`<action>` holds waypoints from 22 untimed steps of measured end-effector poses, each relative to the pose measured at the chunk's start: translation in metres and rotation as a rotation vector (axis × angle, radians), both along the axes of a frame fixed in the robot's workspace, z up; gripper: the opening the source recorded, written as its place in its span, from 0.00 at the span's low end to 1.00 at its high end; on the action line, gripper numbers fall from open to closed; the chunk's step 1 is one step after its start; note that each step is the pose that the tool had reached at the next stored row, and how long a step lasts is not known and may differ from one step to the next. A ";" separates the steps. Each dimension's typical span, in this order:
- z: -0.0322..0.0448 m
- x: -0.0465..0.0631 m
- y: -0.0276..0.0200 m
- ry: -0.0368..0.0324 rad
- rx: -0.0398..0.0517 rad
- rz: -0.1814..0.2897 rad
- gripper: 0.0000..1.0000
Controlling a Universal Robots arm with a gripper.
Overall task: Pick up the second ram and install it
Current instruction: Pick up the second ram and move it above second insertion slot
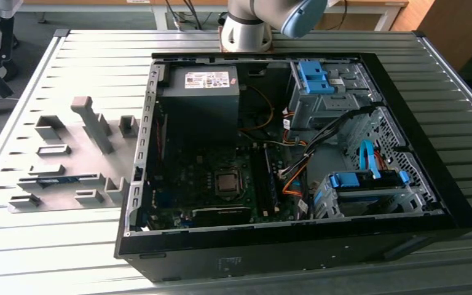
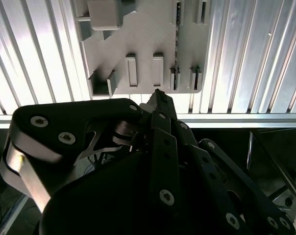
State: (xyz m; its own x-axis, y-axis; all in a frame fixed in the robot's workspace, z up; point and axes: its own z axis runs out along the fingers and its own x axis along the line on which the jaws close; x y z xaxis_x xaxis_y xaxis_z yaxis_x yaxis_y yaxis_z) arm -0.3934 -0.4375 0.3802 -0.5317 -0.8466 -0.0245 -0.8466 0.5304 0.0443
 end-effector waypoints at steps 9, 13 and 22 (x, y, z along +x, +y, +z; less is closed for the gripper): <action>-0.0003 0.000 0.0000 0.0000 0.0000 0.141 0.11; -0.0005 0.000 0.0000 0.0001 0.0000 0.206 0.11; -0.0006 0.000 0.0000 0.0001 0.0000 0.245 0.11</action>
State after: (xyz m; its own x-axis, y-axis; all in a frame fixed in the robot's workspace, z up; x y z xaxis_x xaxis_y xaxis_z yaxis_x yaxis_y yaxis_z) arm -0.3934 -0.4375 0.3796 -0.3105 -0.9503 -0.0245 -0.9499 0.3092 0.0443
